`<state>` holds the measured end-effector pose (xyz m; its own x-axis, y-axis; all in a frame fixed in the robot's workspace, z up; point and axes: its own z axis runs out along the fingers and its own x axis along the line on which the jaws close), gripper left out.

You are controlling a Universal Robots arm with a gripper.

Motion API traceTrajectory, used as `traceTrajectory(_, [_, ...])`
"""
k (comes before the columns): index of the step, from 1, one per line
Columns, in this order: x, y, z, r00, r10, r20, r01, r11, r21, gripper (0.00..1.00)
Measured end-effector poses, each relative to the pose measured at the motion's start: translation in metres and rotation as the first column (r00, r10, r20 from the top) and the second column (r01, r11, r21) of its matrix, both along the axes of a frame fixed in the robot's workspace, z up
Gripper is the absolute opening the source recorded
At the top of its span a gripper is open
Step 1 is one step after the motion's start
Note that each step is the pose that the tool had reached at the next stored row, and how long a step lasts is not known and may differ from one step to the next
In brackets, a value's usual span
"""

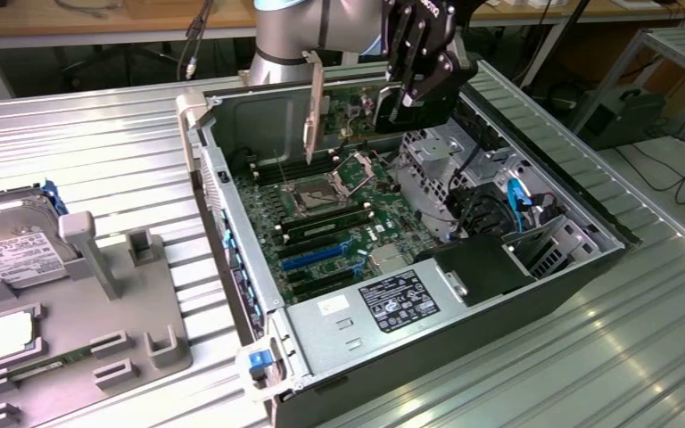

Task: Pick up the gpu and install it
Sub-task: 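Insert the gpu into the slot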

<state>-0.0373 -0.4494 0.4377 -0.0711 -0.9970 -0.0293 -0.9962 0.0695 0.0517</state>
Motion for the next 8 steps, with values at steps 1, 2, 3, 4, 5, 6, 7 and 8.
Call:
traceTrajectory(1, [0.0,0.0,-0.0001,1.0,0.001,0.0,-0.001,1.0,0.0001,0.29])
traceTrajectory(2, [0.0,0.0,-0.0002,1.0,0.003,0.0,-0.003,1.0,0.0,0.29])
traceTrajectory(3, [0.0,0.0,-0.0004,1.0,0.005,0.0,-0.005,1.0,0.0001,0.29])
traceTrajectory(4, [0.0,0.0,-0.0005,1.0,0.006,0.0,-0.006,1.0,0.0,0.29])
traceTrajectory(5, [0.0001,0.0,-0.0007,1.0,0.008,-0.0001,-0.008,1.0,-0.0001,0.29])
traceTrajectory(6, [0.0001,0.0,-0.0009,1.0,0.009,0.0,-0.009,1.0,-0.0001,0.29])
traceTrajectory(7, [0.0001,0.0,-0.0011,0.9999,0.011,0.0,-0.011,0.9999,-0.0001,0.29])
traceTrajectory(8, [0.0001,0.0,-0.0012,0.9999,0.012,0.0,-0.012,0.9999,-0.0002,0.29])
